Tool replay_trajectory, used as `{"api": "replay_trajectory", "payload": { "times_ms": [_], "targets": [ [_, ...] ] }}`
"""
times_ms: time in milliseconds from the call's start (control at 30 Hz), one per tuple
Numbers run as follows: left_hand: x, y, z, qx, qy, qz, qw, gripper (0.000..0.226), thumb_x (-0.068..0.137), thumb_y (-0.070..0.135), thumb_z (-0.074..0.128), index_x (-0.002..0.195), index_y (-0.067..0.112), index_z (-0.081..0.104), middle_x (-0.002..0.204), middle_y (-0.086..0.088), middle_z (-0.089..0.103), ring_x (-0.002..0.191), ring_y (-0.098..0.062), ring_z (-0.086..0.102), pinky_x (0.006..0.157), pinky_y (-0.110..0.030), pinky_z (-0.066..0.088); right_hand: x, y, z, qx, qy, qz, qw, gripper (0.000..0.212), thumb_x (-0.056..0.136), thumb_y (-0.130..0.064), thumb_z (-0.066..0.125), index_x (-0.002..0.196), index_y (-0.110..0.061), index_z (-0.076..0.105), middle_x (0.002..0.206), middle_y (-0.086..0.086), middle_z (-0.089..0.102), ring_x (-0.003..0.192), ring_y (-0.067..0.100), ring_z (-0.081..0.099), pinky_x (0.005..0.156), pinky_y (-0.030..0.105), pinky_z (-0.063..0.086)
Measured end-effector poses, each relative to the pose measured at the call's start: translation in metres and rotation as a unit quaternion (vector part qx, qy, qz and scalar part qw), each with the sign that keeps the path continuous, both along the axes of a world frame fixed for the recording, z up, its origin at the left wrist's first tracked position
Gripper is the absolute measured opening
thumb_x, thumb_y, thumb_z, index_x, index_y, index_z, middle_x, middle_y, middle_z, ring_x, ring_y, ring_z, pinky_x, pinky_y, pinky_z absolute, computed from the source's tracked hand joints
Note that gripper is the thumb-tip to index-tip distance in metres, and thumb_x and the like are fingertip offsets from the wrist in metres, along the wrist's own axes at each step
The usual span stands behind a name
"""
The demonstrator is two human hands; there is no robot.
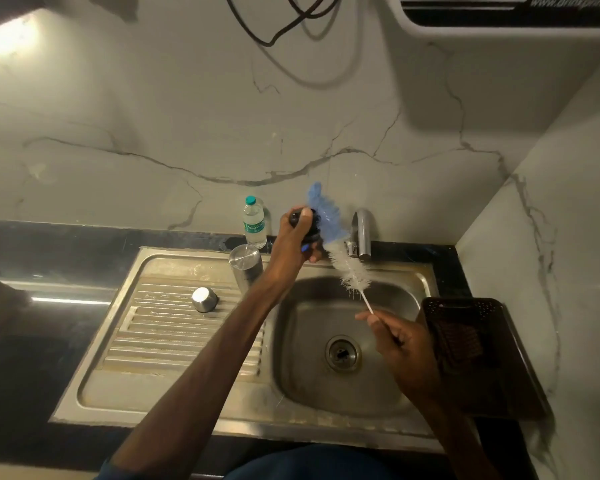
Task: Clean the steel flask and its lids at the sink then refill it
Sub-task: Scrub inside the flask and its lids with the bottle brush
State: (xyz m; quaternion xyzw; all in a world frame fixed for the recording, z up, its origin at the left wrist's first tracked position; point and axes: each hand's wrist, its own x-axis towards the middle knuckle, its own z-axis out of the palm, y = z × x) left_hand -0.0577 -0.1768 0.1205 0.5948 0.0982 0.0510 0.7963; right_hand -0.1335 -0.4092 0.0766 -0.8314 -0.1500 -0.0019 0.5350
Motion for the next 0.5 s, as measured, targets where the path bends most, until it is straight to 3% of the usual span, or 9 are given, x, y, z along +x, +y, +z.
{"api": "replay_trajectory", "payload": {
  "times_ms": [100, 167, 233, 400, 500],
  "targets": [
    [-0.007, -0.011, -0.004, 0.005, -0.021, -0.054, 0.998, 0.041, 0.107, 0.044, 0.046, 0.135, 0.014, 0.046, 0.110, -0.023, 0.055, 0.081, -0.024, 0.057, 0.063, -0.029, 0.052, 0.009, 0.006, 0.008, 0.023, -0.004, -0.022, 0.999, 0.021, 0.103, -0.011, 0.058, 0.112, -0.015, 0.077, 0.075, -0.025, 0.070, 0.059, 0.002, 0.063, 0.059, 0.012, 0.047],
    [-0.012, -0.018, -0.003, -0.018, -0.019, -0.068, 0.997, 0.038, 0.109, 0.038, 0.045, 0.139, 0.015, 0.045, 0.116, -0.020, 0.056, 0.088, -0.023, 0.062, 0.069, -0.029, 0.054, 0.017, 0.010, 0.016, 0.045, 0.005, -0.027, 0.999, 0.021, 0.104, -0.013, 0.056, 0.114, -0.013, 0.075, 0.067, -0.022, 0.066, 0.051, 0.002, 0.054, 0.052, 0.011, 0.040],
    [-0.014, -0.021, 0.003, -0.038, -0.027, -0.062, 0.997, 0.050, 0.105, 0.043, 0.048, 0.143, 0.012, 0.042, 0.118, -0.016, 0.057, 0.087, -0.018, 0.064, 0.070, -0.031, 0.055, 0.021, 0.010, 0.020, 0.051, 0.005, -0.022, 0.998, 0.022, 0.105, -0.011, 0.056, 0.115, -0.009, 0.074, 0.065, -0.027, 0.063, 0.052, -0.002, 0.054, 0.052, 0.007, 0.038],
    [-0.008, -0.010, 0.014, -0.014, -0.034, -0.009, 0.999, 0.057, 0.099, 0.049, 0.049, 0.142, 0.012, 0.046, 0.120, -0.008, 0.065, 0.102, -0.032, 0.064, 0.079, -0.041, 0.060, 0.001, 0.002, 0.006, 0.022, 0.005, -0.003, 1.000, 0.022, 0.103, -0.001, 0.055, 0.111, -0.004, 0.075, 0.059, -0.033, 0.058, 0.050, -0.007, 0.055, 0.053, 0.005, 0.038],
    [-0.008, -0.007, 0.011, 0.018, -0.032, -0.022, 0.999, 0.043, 0.104, 0.038, 0.047, 0.136, 0.010, 0.052, 0.118, -0.005, 0.070, 0.102, -0.026, 0.070, 0.081, -0.038, 0.063, -0.002, 0.000, 0.003, 0.029, 0.016, -0.012, 0.999, 0.022, 0.103, -0.001, 0.055, 0.110, -0.006, 0.076, 0.057, -0.030, 0.057, 0.045, -0.002, 0.049, 0.051, 0.007, 0.035]
  ]
}}
